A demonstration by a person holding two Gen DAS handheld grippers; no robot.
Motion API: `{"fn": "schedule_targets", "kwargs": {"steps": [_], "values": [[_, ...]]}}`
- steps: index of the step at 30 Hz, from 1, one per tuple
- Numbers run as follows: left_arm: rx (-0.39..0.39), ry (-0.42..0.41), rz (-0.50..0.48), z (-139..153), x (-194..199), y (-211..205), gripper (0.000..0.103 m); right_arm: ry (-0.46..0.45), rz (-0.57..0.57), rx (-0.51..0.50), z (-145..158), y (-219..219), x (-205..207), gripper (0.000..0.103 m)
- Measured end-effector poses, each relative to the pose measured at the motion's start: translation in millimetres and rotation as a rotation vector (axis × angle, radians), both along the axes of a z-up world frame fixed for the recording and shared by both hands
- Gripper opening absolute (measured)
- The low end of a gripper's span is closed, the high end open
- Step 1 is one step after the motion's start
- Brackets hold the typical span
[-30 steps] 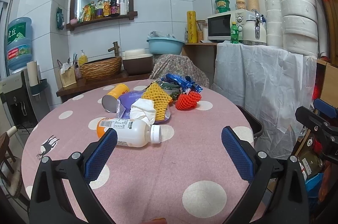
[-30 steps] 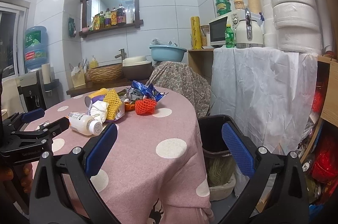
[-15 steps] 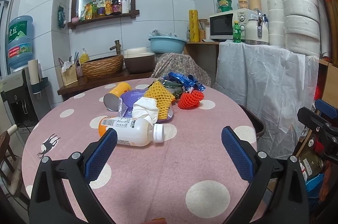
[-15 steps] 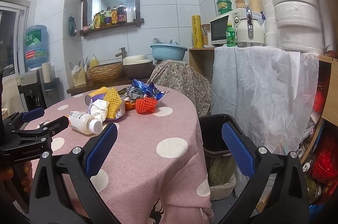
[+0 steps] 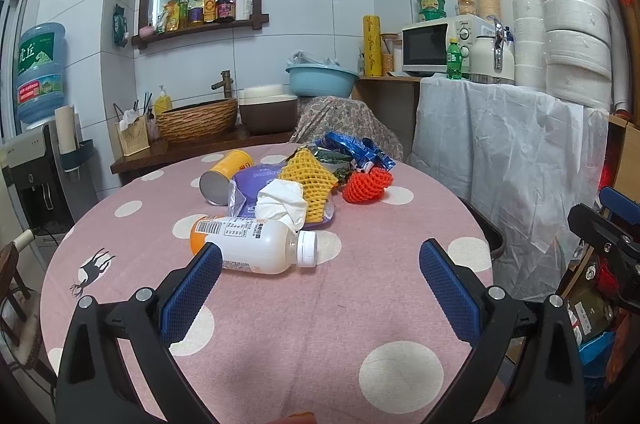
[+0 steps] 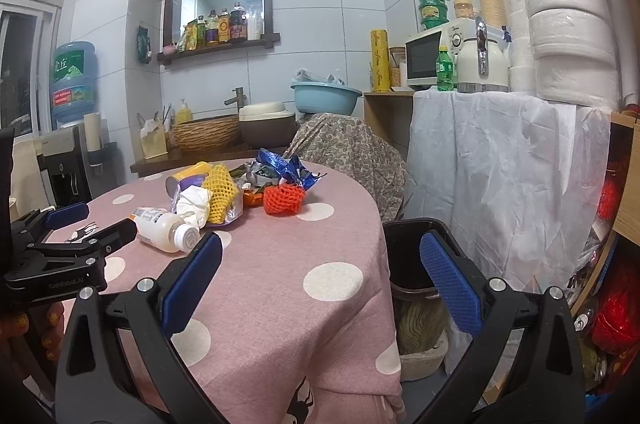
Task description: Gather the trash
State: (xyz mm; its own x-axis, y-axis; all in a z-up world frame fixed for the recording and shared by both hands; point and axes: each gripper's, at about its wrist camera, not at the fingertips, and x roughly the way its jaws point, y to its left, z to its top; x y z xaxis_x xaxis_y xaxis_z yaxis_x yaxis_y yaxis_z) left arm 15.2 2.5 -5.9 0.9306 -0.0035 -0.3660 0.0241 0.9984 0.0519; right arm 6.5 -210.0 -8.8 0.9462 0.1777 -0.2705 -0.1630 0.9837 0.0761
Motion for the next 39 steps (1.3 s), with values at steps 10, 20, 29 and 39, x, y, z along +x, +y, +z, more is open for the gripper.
{"fn": "schedule_targets", "kwargs": {"steps": [10, 20, 29, 39], "values": [[-0.011, 0.055, -0.028, -7, 10, 10, 0.098, 0.028, 0.060, -0.021, -3, 11, 10, 0.098], [-0.038, 0.238, 0.062, -26, 42, 79, 0.098, 0.231, 0.460, -0.038, -19, 64, 75, 0.098], [-0.173, 0.290, 0.105, -17, 70, 149, 0.098, 0.267, 0.811, -0.297, -14, 182, 124, 0.098], [-0.178, 0.330, 0.173, -13, 96, 188, 0.098, 0.225, 0.916, -0.775, -31, 292, 157, 0.082]]}}
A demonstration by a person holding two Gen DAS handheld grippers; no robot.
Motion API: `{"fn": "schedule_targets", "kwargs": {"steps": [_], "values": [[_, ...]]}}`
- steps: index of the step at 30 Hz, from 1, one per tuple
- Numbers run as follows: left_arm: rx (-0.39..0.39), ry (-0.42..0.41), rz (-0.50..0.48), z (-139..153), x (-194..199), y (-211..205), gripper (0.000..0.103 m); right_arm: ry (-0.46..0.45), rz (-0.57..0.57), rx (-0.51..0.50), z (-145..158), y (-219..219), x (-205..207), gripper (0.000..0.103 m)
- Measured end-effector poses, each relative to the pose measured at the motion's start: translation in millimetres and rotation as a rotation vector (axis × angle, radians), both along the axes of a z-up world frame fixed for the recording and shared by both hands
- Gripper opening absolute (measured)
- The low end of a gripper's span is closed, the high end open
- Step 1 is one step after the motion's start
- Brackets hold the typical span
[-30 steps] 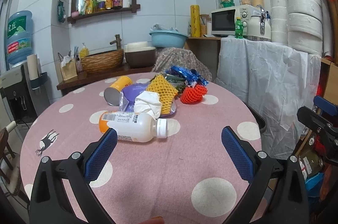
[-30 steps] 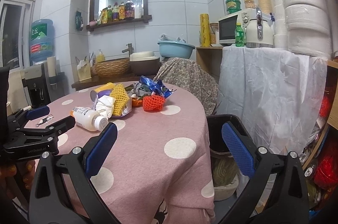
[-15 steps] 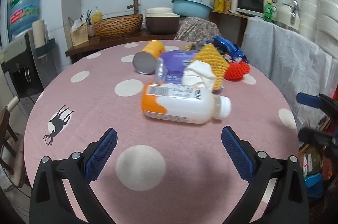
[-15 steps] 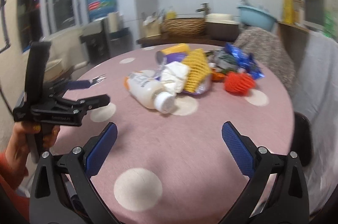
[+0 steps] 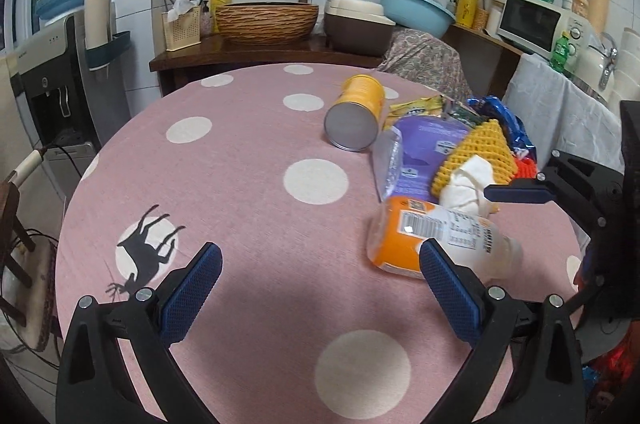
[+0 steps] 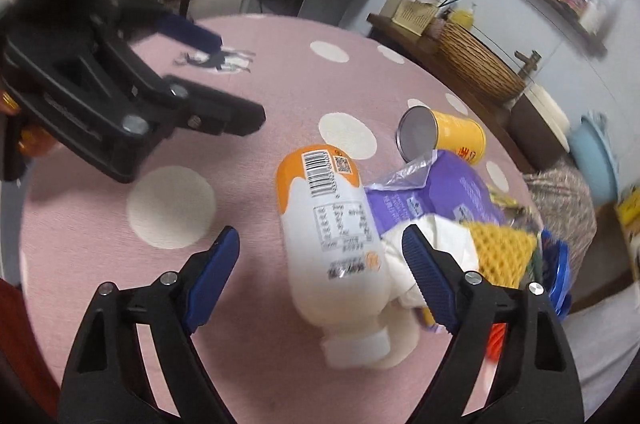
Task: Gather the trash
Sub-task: 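Grasp the white-and-orange plastic bottle with the right tool, then lift the bottle with the right tool while the left tool grasps the yellow can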
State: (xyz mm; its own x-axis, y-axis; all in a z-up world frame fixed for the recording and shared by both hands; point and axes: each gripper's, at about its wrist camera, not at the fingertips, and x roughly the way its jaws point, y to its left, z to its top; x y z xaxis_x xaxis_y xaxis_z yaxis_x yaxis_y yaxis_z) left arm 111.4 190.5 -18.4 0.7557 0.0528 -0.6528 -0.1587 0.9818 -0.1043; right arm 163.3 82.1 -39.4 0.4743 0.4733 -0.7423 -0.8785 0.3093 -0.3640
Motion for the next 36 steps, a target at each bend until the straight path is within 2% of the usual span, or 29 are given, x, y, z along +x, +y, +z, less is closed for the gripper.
{"fn": "schedule_targets", "kwargs": {"steps": [7, 10, 13, 15, 18, 23, 25, 28, 30, 33, 36], "values": [[0.026, 0.057, 0.045, -6, 14, 24, 0.098, -0.018, 0.054, -0.191, -22, 33, 10, 0.073], [0.030, 0.071, 0.033, -8, 19, 29, 0.098, -0.054, 0.058, -0.258, -32, 40, 12, 0.064], [0.056, 0.087, 0.007, -7, 29, 29, 0.098, -0.070, 0.064, -0.285, -35, 43, 14, 0.063], [0.043, 0.090, -0.017, -3, 39, 31, 0.098, -0.066, 0.058, -0.286, -34, 42, 14, 0.063], [-0.016, 0.086, -0.035, 7, 60, 37, 0.098, -0.052, 0.052, -0.237, -26, 37, 8, 0.063], [-0.043, 0.122, -0.124, 27, 116, 29, 0.097, 0.001, -0.007, -0.108, -7, 15, 5, 0.062], [-0.038, 0.147, -0.164, 34, 145, 21, 0.092, 0.032, -0.040, -0.047, 0, 4, 5, 0.062], [0.058, 0.189, -0.195, 37, 190, 3, 0.091, 0.052, -0.072, 0.027, 10, -10, 7, 0.062], [0.116, 0.249, -0.192, 29, 223, -7, 0.089, 0.056, -0.101, 0.073, 17, -20, 8, 0.062], [0.144, 0.355, -0.222, 10, 264, -19, 0.088, 0.052, -0.146, 0.137, 25, -34, 9, 0.062], [0.186, 0.409, -0.217, -2, 290, -28, 0.086, 0.068, -0.183, 0.189, 32, -51, 8, 0.062]]}}
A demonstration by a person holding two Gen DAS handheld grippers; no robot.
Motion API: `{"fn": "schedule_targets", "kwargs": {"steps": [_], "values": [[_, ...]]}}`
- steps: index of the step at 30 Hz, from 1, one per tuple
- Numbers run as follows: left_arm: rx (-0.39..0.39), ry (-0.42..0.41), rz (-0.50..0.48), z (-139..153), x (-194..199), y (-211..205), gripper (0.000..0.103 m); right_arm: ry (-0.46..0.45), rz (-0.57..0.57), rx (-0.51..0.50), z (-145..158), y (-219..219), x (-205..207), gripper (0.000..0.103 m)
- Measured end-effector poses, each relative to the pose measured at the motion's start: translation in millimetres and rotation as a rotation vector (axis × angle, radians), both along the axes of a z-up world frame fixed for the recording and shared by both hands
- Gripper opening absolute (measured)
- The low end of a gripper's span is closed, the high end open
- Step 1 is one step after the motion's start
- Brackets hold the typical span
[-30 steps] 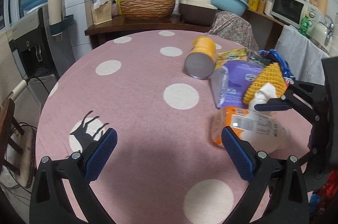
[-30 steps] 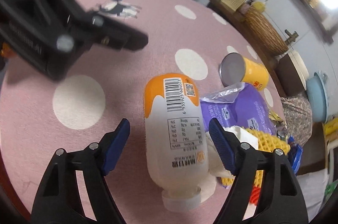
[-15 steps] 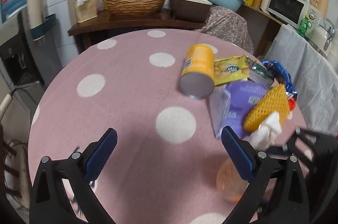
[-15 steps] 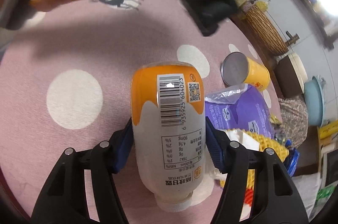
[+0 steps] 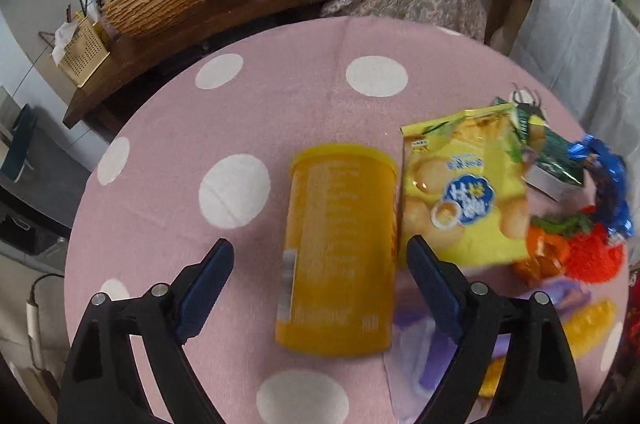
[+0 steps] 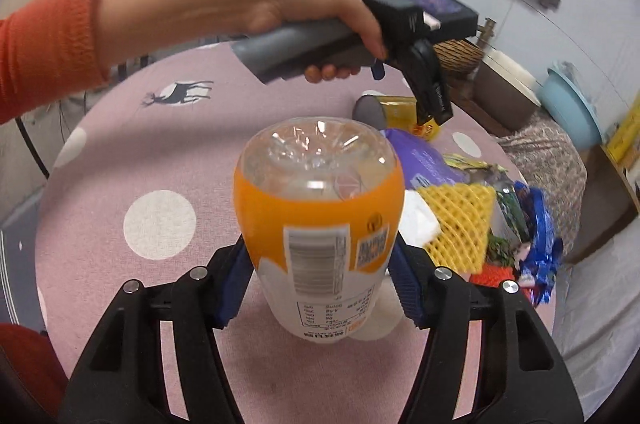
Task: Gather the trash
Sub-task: 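Lift the bottle with the right tool while the left tool grasps the yellow can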
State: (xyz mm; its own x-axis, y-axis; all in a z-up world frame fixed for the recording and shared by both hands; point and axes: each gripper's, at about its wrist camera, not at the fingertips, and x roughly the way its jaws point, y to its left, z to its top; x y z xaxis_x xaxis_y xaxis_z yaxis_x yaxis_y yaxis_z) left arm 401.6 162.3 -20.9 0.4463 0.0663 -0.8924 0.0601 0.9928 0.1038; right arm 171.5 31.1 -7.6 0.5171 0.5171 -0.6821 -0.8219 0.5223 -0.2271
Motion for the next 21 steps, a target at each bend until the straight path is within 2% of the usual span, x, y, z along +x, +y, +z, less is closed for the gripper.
{"fn": "schedule_targets", "kwargs": {"steps": [3, 6, 8, 9, 15, 21], "values": [[0.049, 0.056, -0.011, -12, 18, -6, 0.087, 0.011, -0.023, 0.045, 3, -13, -3, 0.062], [0.057, 0.098, -0.031, -20, 27, -10, 0.086, 0.011, -0.030, 0.074, 4, -19, -6, 0.062], [0.086, 0.113, -0.037, -25, 32, -14, 0.076, 0.011, -0.032, 0.082, 4, -21, -7, 0.062], [0.096, 0.114, -0.035, -26, 34, -16, 0.066, 0.011, -0.032, 0.084, 3, -21, -8, 0.062], [0.086, 0.079, -0.003, -25, 35, -8, 0.066, 0.024, -0.050, 0.122, 3, -27, -6, 0.062], [0.015, -0.055, 0.031, -2, 12, 3, 0.066, 0.034, -0.066, 0.162, 4, -36, -4, 0.062]]}}
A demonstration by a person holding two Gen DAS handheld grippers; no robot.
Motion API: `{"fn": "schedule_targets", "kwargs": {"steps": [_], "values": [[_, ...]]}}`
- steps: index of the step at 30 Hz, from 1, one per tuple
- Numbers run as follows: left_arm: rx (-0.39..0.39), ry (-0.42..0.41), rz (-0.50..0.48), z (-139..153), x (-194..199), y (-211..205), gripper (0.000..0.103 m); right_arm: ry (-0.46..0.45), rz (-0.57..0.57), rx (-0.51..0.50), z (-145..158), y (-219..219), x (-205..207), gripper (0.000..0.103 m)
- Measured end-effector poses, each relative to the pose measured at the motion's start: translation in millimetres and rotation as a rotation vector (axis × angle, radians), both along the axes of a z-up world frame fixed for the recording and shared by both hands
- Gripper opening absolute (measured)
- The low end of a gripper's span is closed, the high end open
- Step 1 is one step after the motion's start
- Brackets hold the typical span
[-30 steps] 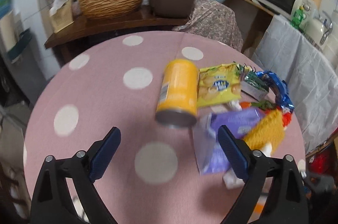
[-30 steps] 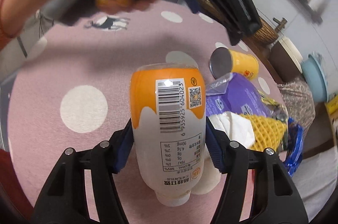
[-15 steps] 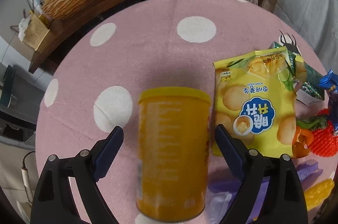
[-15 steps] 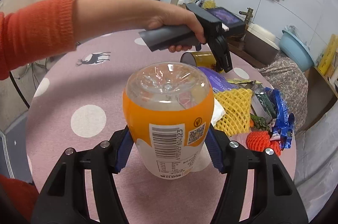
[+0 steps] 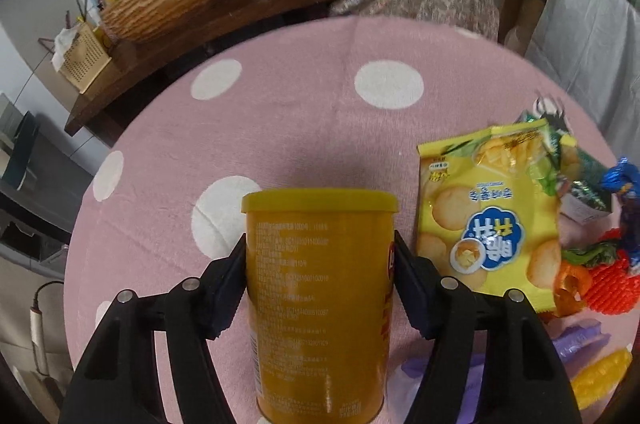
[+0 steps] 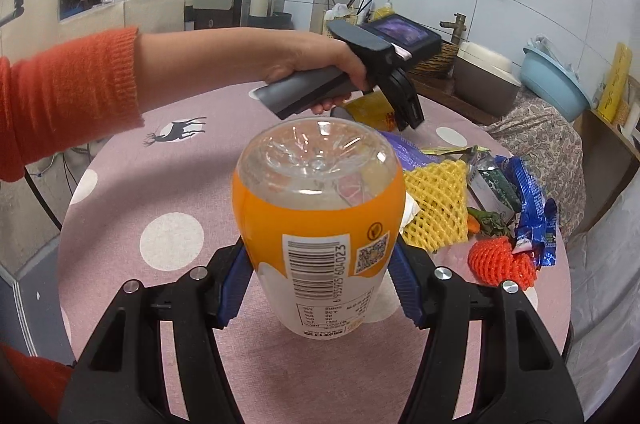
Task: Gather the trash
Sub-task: 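Lift the bottle with the right tool while the left tool grasps the yellow can, then carry bottle and can over the black bin and open both tools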
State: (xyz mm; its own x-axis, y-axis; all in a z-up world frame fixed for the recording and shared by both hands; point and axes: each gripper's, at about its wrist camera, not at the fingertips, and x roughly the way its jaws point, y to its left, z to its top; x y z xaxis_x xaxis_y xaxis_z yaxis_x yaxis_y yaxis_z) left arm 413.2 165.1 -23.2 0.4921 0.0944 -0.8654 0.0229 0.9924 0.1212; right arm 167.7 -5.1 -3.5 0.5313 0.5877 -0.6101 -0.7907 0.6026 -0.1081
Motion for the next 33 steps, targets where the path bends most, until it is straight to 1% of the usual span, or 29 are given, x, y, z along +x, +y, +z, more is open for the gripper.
{"fn": "schedule_targets", "kwargs": {"steps": [4, 8, 12, 15, 19, 22, 26, 30, 32, 33], "values": [[-0.041, -0.103, 0.017, 20, -32, 10, 0.066, 0.016, -0.016, 0.051, 1, -10, 0, 0.062], [-0.014, -0.206, 0.011, 34, -72, 12, 0.066, 0.025, -0.032, 0.088, 3, -18, -2, 0.062], [-0.020, -0.254, 0.031, 40, -93, 15, 0.066, 0.049, -0.035, 0.129, 3, -24, -2, 0.062], [-0.018, -0.282, 0.034, 49, -101, 16, 0.066, 0.060, -0.039, 0.159, 5, -29, 0, 0.062], [-0.045, -0.313, 0.021, 69, -116, 7, 0.066, 0.068, -0.046, 0.205, 11, -43, -2, 0.062], [-0.062, -0.364, -0.020, 92, -132, -11, 0.066, 0.067, -0.069, 0.244, 20, -65, -2, 0.062], [-0.137, -0.428, -0.122, 126, -146, -52, 0.066, 0.048, -0.140, 0.289, 36, -112, 4, 0.062], [-0.230, -0.438, -0.240, 144, -145, -108, 0.066, -0.013, -0.310, 0.283, 49, -179, 21, 0.062], [-0.267, -0.442, -0.295, 148, -140, -139, 0.066, -0.011, -0.401, 0.268, 47, -209, 38, 0.062], [-0.272, -0.445, -0.329, 150, -136, -158, 0.066, -0.006, -0.451, 0.256, 44, -224, 49, 0.062]]}}
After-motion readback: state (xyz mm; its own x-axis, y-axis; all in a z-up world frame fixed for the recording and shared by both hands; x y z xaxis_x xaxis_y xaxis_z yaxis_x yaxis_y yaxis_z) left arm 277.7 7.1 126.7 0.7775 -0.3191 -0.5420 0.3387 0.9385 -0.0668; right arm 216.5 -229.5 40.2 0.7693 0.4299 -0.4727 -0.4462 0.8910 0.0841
